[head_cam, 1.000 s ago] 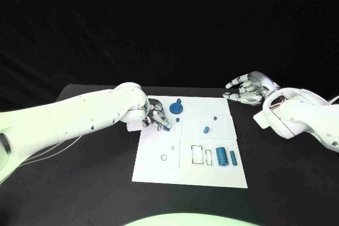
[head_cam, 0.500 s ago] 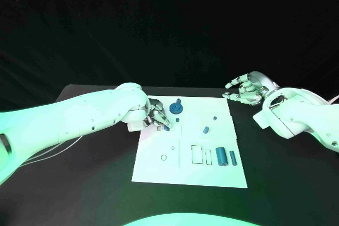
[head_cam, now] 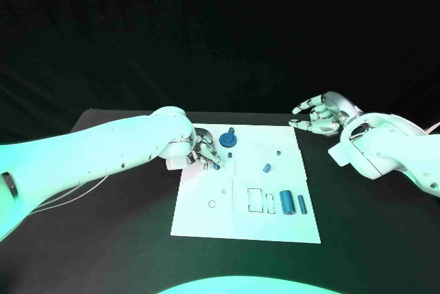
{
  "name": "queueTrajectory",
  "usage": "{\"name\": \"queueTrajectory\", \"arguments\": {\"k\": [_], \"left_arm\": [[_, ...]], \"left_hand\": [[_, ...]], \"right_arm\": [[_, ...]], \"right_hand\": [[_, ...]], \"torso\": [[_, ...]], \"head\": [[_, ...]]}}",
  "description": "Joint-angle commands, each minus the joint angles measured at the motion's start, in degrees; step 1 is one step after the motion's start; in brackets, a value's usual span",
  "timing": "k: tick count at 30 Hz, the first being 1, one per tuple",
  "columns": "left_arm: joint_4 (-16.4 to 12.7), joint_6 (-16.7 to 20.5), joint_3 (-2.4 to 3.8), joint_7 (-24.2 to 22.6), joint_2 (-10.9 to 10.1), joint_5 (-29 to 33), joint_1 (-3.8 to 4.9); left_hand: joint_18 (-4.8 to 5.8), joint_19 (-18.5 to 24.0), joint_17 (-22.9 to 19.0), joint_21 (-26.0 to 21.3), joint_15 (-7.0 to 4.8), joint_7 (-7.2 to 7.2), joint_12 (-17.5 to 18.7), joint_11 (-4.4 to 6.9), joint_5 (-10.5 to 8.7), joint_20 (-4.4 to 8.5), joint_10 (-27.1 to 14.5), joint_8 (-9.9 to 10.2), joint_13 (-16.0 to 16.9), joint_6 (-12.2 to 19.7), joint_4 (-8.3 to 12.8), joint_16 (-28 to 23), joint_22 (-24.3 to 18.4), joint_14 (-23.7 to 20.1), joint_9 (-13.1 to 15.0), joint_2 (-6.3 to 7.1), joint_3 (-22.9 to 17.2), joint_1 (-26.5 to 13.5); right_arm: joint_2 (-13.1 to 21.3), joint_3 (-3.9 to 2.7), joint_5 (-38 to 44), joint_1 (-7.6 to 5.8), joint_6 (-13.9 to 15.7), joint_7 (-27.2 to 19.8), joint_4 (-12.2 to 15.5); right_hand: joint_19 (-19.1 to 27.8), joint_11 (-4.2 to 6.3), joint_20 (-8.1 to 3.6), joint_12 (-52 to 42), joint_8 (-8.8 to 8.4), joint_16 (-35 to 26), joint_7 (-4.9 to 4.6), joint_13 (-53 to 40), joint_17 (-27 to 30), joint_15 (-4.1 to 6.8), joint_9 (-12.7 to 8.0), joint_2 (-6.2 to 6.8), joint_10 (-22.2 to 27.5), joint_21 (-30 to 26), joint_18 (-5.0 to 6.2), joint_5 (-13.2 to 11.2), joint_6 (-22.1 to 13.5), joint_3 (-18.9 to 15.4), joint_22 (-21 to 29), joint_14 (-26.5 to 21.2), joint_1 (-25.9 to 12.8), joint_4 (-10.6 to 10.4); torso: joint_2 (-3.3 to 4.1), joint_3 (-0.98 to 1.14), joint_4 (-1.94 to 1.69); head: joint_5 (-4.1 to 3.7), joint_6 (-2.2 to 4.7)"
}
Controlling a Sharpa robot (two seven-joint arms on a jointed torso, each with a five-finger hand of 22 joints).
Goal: Assemble the parts on the task board
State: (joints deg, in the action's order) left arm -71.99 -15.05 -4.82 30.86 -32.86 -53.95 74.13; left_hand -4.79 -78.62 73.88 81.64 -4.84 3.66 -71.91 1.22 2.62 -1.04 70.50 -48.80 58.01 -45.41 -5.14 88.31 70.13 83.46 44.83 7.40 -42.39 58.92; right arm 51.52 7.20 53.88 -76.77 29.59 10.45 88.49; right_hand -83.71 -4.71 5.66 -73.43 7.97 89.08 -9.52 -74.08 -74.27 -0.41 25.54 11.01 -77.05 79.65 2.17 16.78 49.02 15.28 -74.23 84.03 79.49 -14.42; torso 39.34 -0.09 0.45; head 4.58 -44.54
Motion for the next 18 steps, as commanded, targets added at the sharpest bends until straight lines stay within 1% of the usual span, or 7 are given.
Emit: {"name": "queueTrajectory", "arguments": {"k": [1, 4, 9, 18], "left_arm": [[-0.09, -0.17, -0.14, -0.05, 0.31, -0.08, -0.12], [0.03, 0.19, -0.16, -0.06, 0.32, -0.19, -0.12], [0.18, 0.51, -0.18, -0.06, 0.34, -0.26, -0.12], [0.37, 0.83, -0.19, -0.02, 0.64, -0.3, -0.12]], "left_hand": [[1.0, -1.17, 15.17, 0.81, -0.99, -3.27, -1.1, 1.93, 2.79, 0.26, 5.62, -5.67, 1.14, -5.99, 2.15, 1.14, 1.17, 6.25, 7.35, -2.05, -7.47, 0.4], [1.01, -1.2, 15.18, 0.83, -1.05, -3.36, -1.19, 2.01, 2.84, 0.31, 5.78, -5.89, 1.34, -6.2, 2.19, 1.14, 1.23, 6.25, 7.6, -2.13, -7.35, 0.32], [1.05, -1.34, 15.09, 0.91, -1.19, -3.57, -1.18, 2.19, 2.95, 0.44, 5.96, -6.26, 1.47, -6.54, 2.11, 1.09, 1.46, 6.22, 8.11, -2.74, -7.39, 0.14], [1.04, -1.31, 14.96, 0.88, -1.25, -3.59, -1.18, 2.23, 2.87, 0.51, 6.03, -6.33, 1.54, -6.53, 1.99, 1.02, 1.39, 6.18, 8.34, -3.0, -7.41, -0.09]], "right_arm": [[0.01, -0.01, 0.09, 0.0, -0.14, -0.1, 0.01], [-0.01, -0.01, 0.09, 0.0, -0.15, -0.12, -0.01], [-0.07, -0.01, 0.09, 0.01, -0.17, -0.15, -0.07], [-0.09, 0.0, 0.09, 0.02, -0.18, -0.22, -0.09]], "right_hand": [[-1.28, 0.09, 0.5, 0.42, 0.5, -0.94, -0.08, 0.17, -12.0, 0.12, -0.41, 0.49, 0.9, -0.86, 0.45, 0.88, 0.24, 0.07, -9.05, 4.97, 0.39, -1.11], [-1.26, 0.1, 0.49, 0.44, 0.52, -0.98, -0.08, 0.21, -11.93, 0.13, -0.44, 0.58, 0.92, -0.93, 0.46, 0.97, 0.21, 0.23, -9.02, 4.95, 0.41, -1.17], [-1.26, 0.1, 0.49, 0.44, 0.52, -0.98, -0.08, 0.21, -11.93, 0.13, -0.44, 0.58, 0.92, -0.93, 0.46, 0.97, 0.21, 0.23, -9.02, 4.95, 0.41, -1.17], [-1.26, 0.1, 0.49, 0.44, 0.52, -0.98, -0.08, 0.21, -11.93, 0.13, -0.44, 0.58, 0.92, -0.93, 0.46, 0.97, 0.21, 0.23, -9.02, 4.95, 0.41, -1.17]], "torso": [[-0.04, -0.02, -0.05], [-0.04, -0.02, -0.08], [-0.03, -0.06, -0.09], [-0.03, -0.07, -0.07]], "head": [[-0.04, -0.06], [-0.07, -0.05], [-0.04, -0.01], [-0.06, 0.06]]}}
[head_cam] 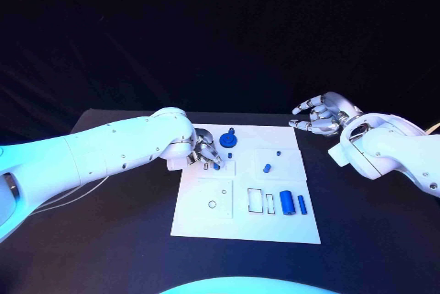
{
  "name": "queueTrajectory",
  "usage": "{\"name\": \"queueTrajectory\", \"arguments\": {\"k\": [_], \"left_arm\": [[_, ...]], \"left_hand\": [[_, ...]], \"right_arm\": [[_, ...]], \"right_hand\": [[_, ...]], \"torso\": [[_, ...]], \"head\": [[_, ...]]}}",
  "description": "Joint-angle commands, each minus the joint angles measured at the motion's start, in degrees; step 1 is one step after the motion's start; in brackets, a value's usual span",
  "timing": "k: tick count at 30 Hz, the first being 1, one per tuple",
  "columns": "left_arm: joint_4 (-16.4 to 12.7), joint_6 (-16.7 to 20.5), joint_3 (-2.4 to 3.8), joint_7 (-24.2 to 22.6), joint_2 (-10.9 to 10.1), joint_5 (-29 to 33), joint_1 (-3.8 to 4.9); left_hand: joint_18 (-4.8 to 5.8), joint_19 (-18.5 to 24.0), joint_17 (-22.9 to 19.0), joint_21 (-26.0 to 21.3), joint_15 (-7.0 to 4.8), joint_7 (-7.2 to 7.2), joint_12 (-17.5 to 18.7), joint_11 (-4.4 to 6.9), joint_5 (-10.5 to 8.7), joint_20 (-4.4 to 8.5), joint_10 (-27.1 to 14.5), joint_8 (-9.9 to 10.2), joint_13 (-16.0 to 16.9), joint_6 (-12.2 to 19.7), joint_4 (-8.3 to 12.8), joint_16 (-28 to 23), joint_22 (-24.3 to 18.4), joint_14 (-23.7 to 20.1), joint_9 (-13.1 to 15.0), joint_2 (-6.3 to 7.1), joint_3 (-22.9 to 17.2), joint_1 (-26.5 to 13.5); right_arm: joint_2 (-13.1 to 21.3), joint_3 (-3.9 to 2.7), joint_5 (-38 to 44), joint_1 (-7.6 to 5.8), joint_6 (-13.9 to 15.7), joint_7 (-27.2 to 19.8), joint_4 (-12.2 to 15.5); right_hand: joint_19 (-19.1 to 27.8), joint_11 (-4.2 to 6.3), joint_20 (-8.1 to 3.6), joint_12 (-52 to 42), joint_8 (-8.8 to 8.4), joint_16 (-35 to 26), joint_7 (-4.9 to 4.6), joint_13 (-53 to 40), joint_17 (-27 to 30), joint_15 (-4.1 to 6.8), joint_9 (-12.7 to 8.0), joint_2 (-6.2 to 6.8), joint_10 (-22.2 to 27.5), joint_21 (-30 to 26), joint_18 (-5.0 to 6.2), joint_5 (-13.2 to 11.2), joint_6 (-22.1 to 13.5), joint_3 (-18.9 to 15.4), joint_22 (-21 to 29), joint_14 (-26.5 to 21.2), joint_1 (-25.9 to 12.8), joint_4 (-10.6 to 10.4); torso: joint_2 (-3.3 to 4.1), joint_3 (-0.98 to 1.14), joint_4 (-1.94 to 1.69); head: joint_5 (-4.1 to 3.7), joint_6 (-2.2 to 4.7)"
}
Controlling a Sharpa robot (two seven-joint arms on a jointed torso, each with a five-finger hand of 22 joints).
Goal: Assemble the parts on the task board
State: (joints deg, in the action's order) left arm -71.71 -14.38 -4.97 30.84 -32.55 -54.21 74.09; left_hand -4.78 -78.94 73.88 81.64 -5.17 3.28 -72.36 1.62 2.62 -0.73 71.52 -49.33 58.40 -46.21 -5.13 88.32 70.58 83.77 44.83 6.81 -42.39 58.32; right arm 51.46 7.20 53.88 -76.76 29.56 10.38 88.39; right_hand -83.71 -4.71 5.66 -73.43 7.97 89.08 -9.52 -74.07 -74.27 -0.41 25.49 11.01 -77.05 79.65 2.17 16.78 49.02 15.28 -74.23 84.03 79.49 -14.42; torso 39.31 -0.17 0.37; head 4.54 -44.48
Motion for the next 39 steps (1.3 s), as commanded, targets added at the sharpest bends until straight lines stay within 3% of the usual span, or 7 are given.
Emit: {"name": "queueTrajectory", "arguments": {"k": [1, 18, 23, 29, 39], "left_arm": [[0.18, 0.15, -0.04, 0.02, 0.4, -0.05, -0.08], [1.88, -1.2, -0.7, 0.29, 1.59, -0.11, -0.27], [1.94, -1.46, -0.76, 0.3, 1.59, -0.12, -0.3], [1.88, -1.21, -0.78, 0.26, 1.37, -0.35, -0.33], [0.96, 0.0, -0.63, 0.07, 0.52, -0.76, -0.42]], "left_hand": [[1.04, -1.01, 14.92, 0.9, -0.94, -3.22, -0.69, 1.82, 2.81, 0.21, 4.99, -5.8, 1.1, -5.71, 1.95, 0.99, 0.99, 5.86, 8.39, -2.43, -7.38, 0.42], [1.04, -0.95, 14.7, 0.8, -1.01, -3.21, -0.16, 1.82, 1.8, 0.36, 4.65, -5.73, 0.63, -5.21, 0.75, 0.86, 0.94, 5.79, 9.48, -2.0, -5.06, -1.6], [1.04, -0.92, 14.67, 0.75, -1.04, -3.26, -0.07, 1.85, 1.79, 0.38, 4.58, -5.6, 0.63, -5.12, 0.32, 0.84, 0.91, 5.78, 9.87, -1.2, -3.52, -2.33], [1.05, -0.96, 14.6, 0.69, -1.12, -3.37, 0.0, 1.94, 1.65, 0.46, 4.54, -5.1, 0.87, -5.48, -2.0, 0.79, 1.01, 5.76, 10.66, 0.43, 1.81, -4.19], [1.03, -0.96, 14.52, 0.51, -1.19, -3.41, 0.21, 1.98, 1.34, 0.57, 4.39, -4.03, 1.03, -5.85, -8.29, 0.73, 1.03, 5.73, 11.74, 2.9, 12.75, -5.88]], "right_arm": [[-0.03, -0.01, 0.09, 0.01, -0.15, -0.16, 0.02], [0.03, 0.0, 0.09, 0.01, -0.25, -0.22, 0.01], [0.01, 0.0, 0.08, 0.01, -0.31, -0.26, -0.01], [-0.02, 0.01, 0.05, 0.02, -0.3, -0.33, -0.07], [-0.07, 0.03, -0.05, 0.05, -0.27, -0.45, -0.26]], "right_hand": [[-1.26, 0.1, 0.49, 0.44, 0.52, -0.98, -0.08, 0.21, -11.93, 0.13, -0.38, 0.58, 0.92, -0.93, 0.46, 0.97, 0.21, 0.23, -9.01, 4.95, 0.41, -1.17], [-1.2, 0.1, 0.48, 0.47, 0.54, -1.09, -0.07, 0.26, -11.72, 0.13, -0.4, 0.62, 0.94, -1.1, 0.5, 0.99, 0.2, 0.35, -8.92, 4.9, 0.43, -1.2], [-1.15, 0.1, 0.48, 0.51, 0.55, -1.13, -0.08, 0.3, -11.65, 0.13, -0.41, 0.68, 0.97, -1.23, 0.52, 0.98, 0.19, 0.38, -8.85, 4.88, 0.4, -1.24], [-1.04, 0.1, 0.48, 0.67, 0.55, -1.22, -0.08, 0.46, -11.48, 0.13, -0.42, 0.71, 1.11, -1.47, 0.58, 0.97, 0.18, 0.39, -8.71, 4.83, 0.36, -1.28], [-1.01, 0.09, 0.48, 0.76, 0.55, -1.28, -0.08, 0.54, -11.37, 0.13, -0.43, 0.72, 1.17, -1.55, 0.6, 0.96, 0.17, 0.39, -8.66, 4.8, 0.33, -1.3]], "torso": [[0.01, 0.01, 0.0], [0.03, 0.04, 0.07], [0.01, 0.02, 0.03], [-0.01, -0.01, 0.01], [-0.02, -0.02, 0.04]], "head": [[-0.02, 0.0], [-0.29, -0.19], [-0.34, -0.3], [-0.39, -0.27], [-0.35, -0.05]]}}
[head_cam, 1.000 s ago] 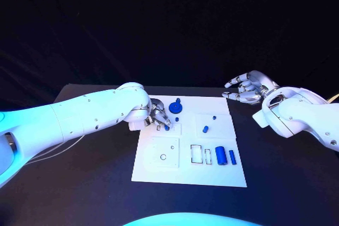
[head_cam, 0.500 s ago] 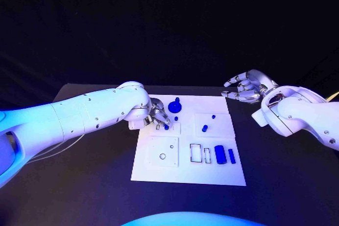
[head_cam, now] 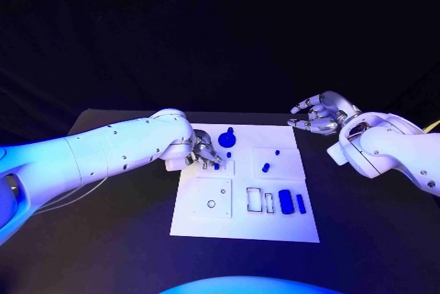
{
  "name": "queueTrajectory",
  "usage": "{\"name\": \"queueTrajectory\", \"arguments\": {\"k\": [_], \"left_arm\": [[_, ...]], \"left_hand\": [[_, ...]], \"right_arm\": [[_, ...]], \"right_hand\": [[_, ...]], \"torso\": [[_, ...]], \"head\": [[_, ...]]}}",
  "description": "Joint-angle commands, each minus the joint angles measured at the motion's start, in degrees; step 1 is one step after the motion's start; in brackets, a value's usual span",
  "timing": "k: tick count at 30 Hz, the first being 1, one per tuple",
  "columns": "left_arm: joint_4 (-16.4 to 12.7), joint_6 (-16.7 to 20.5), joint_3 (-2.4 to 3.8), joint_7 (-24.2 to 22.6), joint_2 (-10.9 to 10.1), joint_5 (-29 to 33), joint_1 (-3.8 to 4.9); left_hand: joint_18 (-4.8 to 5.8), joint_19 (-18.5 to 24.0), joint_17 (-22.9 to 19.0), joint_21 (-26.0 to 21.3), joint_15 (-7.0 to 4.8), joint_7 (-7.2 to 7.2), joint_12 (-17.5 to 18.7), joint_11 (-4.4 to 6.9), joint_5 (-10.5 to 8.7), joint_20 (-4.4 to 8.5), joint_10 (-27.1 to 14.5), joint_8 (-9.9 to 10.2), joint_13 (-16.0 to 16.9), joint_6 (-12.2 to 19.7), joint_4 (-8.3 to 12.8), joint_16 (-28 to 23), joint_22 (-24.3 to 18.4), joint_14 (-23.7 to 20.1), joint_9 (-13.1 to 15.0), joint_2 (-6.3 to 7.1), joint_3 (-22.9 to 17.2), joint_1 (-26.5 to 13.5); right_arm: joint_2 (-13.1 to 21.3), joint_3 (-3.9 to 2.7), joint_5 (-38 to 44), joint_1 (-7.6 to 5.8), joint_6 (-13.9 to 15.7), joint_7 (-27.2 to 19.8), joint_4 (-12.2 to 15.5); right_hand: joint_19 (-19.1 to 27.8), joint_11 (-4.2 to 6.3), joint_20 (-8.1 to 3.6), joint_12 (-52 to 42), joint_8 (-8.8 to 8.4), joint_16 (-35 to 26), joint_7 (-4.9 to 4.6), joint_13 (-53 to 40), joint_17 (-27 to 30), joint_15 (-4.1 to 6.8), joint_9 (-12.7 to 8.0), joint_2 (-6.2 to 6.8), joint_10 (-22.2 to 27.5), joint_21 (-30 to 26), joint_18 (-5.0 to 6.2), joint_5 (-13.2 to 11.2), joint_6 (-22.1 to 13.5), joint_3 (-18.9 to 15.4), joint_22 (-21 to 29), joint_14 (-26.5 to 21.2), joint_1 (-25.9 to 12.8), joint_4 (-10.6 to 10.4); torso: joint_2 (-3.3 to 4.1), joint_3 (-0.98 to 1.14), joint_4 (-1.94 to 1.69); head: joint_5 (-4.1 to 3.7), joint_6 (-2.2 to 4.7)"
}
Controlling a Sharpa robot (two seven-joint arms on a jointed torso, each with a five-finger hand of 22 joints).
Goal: Assemble the parts on the task board
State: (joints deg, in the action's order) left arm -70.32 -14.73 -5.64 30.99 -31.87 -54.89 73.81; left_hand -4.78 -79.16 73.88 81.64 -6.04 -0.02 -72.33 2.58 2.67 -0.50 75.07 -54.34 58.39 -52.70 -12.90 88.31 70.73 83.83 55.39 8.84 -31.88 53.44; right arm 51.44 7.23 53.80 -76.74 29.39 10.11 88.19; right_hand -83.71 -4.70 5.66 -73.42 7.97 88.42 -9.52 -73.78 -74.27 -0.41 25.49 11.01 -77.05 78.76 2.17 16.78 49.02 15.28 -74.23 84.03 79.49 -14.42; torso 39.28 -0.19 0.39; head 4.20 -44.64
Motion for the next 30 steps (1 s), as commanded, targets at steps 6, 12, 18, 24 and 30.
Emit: {"name": "queueTrajectory", "arguments": {"k": [6, 12, 18, 24, 30], "left_arm": [[-1.49, 1.46, 0.63, -0.17, -1.14, -0.11, -0.13], [-2.64, 2.07, 1.76, -0.24, -2.1, -0.02, -0.12], [-4.24, 2.25, 3.78, -0.31, -3.54, 0.82, 0.08], [-3.82, 1.86, 5.39, -0.67, -4.72, 2.2, 1.62], [0.0, 1.75, 5.83, -1.07, -4.51, 2.3, 4.03]], "left_hand": [[0.95, -0.55, 14.24, 0.29, -0.29, -0.07, 0.45, 0.98, 1.07, 0.34, 0.52, 1.39, 0.77, 0.86, -3.14, 0.56, 0.57, 5.59, 1.64, 1.42, 5.68, -0.23], [0.77, -0.02, 13.86, -0.15, -0.24, 0.05, 1.08, 0.88, 1.09, 0.31, -0.11, 1.66, -0.17, 1.19, -3.65, 0.32, -0.33, 5.46, 1.75, 1.42, 6.61, -0.03], [0.45, 1.08, 13.29, -1.12, 0.32, 0.89, 2.68, 0.15, 1.21, -0.15, -2.2, 3.56, -2.41, 3.17, -3.76, -0.06, -2.05, 5.26, 1.45, 0.93, 8.82, 0.98], [-0.28, 3.66, 11.76, -3.36, 2.81, 4.38, 6.2, -2.85, 1.6, -2.2, -8.05, 12.59, -8.0, 9.05, -3.77, -1.07, -5.88, 4.55, -3.78, -0.47, 12.15, 3.98], [-0.6, 4.42, 11.2, -4.07, 5.07, 7.19, 6.96, -5.35, 1.79, -4.39, -10.37, 20.47, -10.37, 12.01, -3.69, -1.36, -6.87, 4.22, -10.46, -1.75, 14.98, 7.61]], "right_arm": [[-0.04, 0.01, -0.03, 0.05, -0.09, -0.24, -0.16], [-0.05, 0.02, -0.11, 0.07, -0.11, -0.31, -0.28], [-0.06, 0.04, -0.2, 0.08, -0.08, -0.38, -0.45], [-0.06, 0.05, -0.26, 0.09, -0.03, -0.42, -0.65], [-0.02, 0.06, -0.29, 0.09, 0.01, -0.46, -0.79]], "right_hand": [[-0.96, 0.08, 0.48, 0.79, 0.55, -0.67, -0.09, 0.28, -11.27, 0.13, -0.43, 0.75, 1.2, -0.78, 0.62, 0.93, 0.14, 0.39, -8.59, 4.77, 0.25, -1.37], [-0.88, 0.08, 0.48, 0.86, 0.54, -0.76, -0.1, 0.35, -11.1, 0.13, -0.44, 0.77, 1.26, -0.96, 0.66, 0.9, 0.12, 0.38, -8.49, 4.73, 0.15, -1.45], [-0.84, 0.07, 0.48, 0.87, 0.54, -0.82, -0.1, 0.37, -10.99, 0.13, -0.45, 0.78, 1.27, -1.06, 0.68, 0.88, 0.1, 0.38, -8.43, 4.69, 0.07, -1.52], [-0.84, 0.07, 0.48, 0.87, 0.54, -0.82, -0.1, 0.37, -10.99, 0.13, -0.45, 0.78, 1.27, -1.06, 0.68, 0.88, 0.1, 0.38, -8.43, 4.69, 0.07, -1.52], [-0.84, 0.07, 0.48, 0.87, 0.54, -0.82, -0.1, 0.37, -10.99, 0.13, -0.45, 0.78, 1.27, -1.06, 0.68, 0.88, 0.1, 0.38, -8.43, 4.69, 0.07, -1.52]], "torso": [[-0.01, 0.03, 0.01], [-0.01, 0.01, 0.03], [-0.01, 0.01, -0.02], [-0.05, 0.06, -0.05], [0.04, 0.04, -0.07]], "head": [[-0.07, 0.27], [-0.05, 0.49], [-0.14, 0.81], [-0.06, 1.2], [0.13, 1.76]]}}
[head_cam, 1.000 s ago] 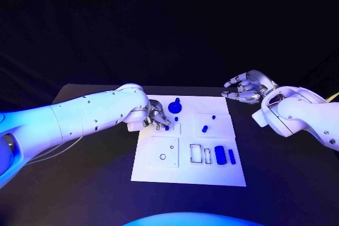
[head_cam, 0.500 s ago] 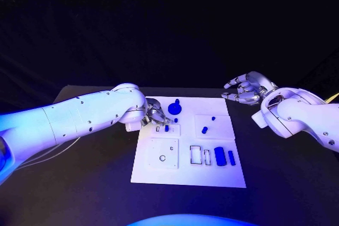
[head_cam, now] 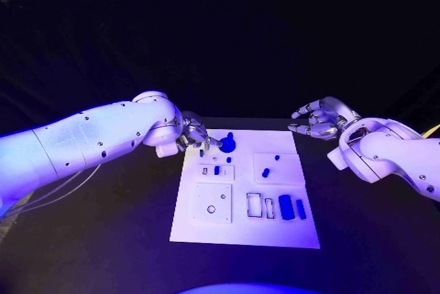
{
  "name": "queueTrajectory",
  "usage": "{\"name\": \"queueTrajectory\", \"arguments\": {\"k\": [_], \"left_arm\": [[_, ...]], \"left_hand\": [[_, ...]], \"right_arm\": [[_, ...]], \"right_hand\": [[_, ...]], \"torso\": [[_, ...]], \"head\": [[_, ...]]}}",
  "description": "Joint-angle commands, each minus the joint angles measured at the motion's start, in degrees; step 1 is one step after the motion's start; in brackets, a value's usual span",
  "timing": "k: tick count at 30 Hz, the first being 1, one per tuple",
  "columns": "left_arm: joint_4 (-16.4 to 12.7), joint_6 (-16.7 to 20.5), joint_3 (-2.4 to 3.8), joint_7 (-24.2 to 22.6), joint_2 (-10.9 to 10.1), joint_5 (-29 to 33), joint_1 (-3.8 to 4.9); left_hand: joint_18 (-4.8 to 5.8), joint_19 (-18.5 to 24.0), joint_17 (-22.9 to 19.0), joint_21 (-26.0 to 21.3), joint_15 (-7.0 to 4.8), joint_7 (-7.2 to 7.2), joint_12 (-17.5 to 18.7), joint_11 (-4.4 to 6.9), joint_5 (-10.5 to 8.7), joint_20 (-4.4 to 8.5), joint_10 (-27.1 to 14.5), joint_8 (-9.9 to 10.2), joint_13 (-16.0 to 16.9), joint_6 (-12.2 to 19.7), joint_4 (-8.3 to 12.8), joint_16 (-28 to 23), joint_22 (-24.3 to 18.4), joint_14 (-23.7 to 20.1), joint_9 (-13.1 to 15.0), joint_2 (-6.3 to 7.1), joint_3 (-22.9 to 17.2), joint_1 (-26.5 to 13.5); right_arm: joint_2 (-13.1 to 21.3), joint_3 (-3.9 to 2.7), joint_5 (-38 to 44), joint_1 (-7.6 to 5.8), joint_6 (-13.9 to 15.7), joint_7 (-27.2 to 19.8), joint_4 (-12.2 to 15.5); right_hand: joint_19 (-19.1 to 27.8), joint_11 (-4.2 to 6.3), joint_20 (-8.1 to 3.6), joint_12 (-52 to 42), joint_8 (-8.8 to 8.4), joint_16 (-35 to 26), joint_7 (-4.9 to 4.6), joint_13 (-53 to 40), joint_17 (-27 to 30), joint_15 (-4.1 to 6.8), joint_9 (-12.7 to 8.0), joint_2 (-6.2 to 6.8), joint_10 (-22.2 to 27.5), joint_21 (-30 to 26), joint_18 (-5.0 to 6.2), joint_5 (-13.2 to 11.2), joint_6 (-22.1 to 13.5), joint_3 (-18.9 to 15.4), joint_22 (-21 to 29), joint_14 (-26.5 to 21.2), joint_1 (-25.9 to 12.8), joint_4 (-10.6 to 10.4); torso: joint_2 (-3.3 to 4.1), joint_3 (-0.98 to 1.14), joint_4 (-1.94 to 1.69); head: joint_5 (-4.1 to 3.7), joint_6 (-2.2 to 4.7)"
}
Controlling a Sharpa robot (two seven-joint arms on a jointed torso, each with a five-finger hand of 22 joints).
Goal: Assemble the parts on the task board
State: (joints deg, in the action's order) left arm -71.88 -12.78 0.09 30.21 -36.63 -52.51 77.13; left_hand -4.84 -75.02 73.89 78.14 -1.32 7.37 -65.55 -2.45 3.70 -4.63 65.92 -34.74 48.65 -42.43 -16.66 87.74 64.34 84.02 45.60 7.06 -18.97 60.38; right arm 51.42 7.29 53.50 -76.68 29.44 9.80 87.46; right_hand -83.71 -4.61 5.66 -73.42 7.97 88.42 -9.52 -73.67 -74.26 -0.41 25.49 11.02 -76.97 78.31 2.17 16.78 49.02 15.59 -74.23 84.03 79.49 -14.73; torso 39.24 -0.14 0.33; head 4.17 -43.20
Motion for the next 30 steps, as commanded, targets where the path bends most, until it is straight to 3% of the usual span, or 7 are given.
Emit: {"name": "queueTrajectory", "arguments": {"k": [1, 6, 12, 20, 30], "left_arm": [[2.46, -0.31, 0.13, -0.34, 0.45, -0.44, 1.01], [6.51, -1.41, 0.19, -0.48, 1.85, -1.97, 1.75], [10.35, -3.62, -0.14, -0.36, 3.87, -4.03, 1.9], [14.24, -6.3, -0.87, -0.18, 5.83, -7.21, 1.41], [16.29, -7.44, -1.46, -0.24, 7.08, -6.54, 0.67]], "left_hand": [[-0.55, 0.28, 11.24, -0.57, 0.39, -0.15, 0.19, -0.36, 0.77, -0.31, -1.27, 0.97, -0.69, 1.72, 0.09, -0.75, -0.47, 4.05, -0.81, 0.02, 2.17, 0.81], [-0.54, 0.22, 11.29, -0.51, 0.47, -0.15, -0.08, -0.39, 0.81, -0.43, -1.09, 1.01, -0.44, 1.24, 0.06, -0.71, -0.35, 4.07, -1.15, -0.16, 2.44, 1.19], [-0.55, 0.15, 11.39, -0.44, 0.4, -0.39, -0.45, -0.24, 0.81, -0.48, -0.91, 0.42, -0.25, -0.2, -0.07, -0.62, -0.2, 4.12, -1.52, -0.63, 3.28, 1.27], [-0.56, 0.15, 11.34, -0.43, 0.34, -0.49, -0.47, -0.16, 0.78, -0.46, -0.95, 0.17, -0.34, -0.55, -0.11, -0.64, -0.18, 4.09, -1.6, -0.9, 3.63, 1.05], [-0.55, 0.12, 11.43, -0.41, 0.31, -0.54, -0.55, -0.13, 0.82, -0.45, -0.9, 0.04, -0.25, -0.73, -0.12, -0.59, -0.12, 4.13, -1.64, -1.18, 3.76, 0.95]], "right_arm": [[-0.01, 0.01, 0.01, 0.03, -0.03, -0.16, -0.08], [-0.03, 0.01, 0.0, 0.03, -0.03, -0.19, -0.1], [-0.08, 0.01, 0.0, 0.03, -0.08, -0.25, -0.05], [-0.02, 0.01, 0.02, 0.03, -0.11, -0.29, 0.13], [-0.03, 0.01, 0.08, 0.03, -0.08, -0.32, 0.2]], "right_hand": [[-0.85, -0.02, 0.48, 0.87, 0.54, -0.82, -0.1, 0.26, -10.99, 0.13, -0.45, 0.78, 1.19, -0.62, 0.68, 0.88, 0.1, 0.06, -8.43, 4.7, 0.07, -1.2], [-0.85, -0.02, 0.48, 0.87, 0.54, -0.82, -0.1, 0.26, -10.99, 0.13, -0.45, 0.78, 1.19, -0.62, 0.68, 0.88, 0.1, 0.06, -8.43, 4.7, 0.07, -1.2], [-0.78, -0.01, 0.48, 0.93, 0.55, -0.91, -0.09, 0.33, -10.85, 0.13, -0.47, 0.81, 1.23, -0.78, 0.71, 0.89, 0.06, 0.1, -8.34, 4.65, -0.05, -1.32], [-0.78, -0.01, 0.48, 0.93, 0.55, -0.91, -0.09, 0.33, -10.85, 0.13, -0.47, 0.81, 1.23, -0.78, 0.71, 0.89, 0.06, 0.1, -8.34, 4.65, -0.05, -1.32], [-0.78, 0.0, 0.48, 0.91, 0.57, -0.9, -0.09, 0.32, -10.88, 0.13, -0.49, 0.81, 1.21, -0.81, 0.71, 0.94, 0.04, 0.18, -8.33, 4.66, -0.03, -1.33]], "torso": [[0.09, -0.01, -0.01], [0.21, -0.08, 0.04], [0.25, -0.09, 0.07], [0.23, -0.08, 0.08], [0.15, -0.1, 0.0]], "head": [[0.23, 0.45], [0.44, 0.58], [0.6, 0.28], [0.6, -0.06], [0.57, -0.4]]}}
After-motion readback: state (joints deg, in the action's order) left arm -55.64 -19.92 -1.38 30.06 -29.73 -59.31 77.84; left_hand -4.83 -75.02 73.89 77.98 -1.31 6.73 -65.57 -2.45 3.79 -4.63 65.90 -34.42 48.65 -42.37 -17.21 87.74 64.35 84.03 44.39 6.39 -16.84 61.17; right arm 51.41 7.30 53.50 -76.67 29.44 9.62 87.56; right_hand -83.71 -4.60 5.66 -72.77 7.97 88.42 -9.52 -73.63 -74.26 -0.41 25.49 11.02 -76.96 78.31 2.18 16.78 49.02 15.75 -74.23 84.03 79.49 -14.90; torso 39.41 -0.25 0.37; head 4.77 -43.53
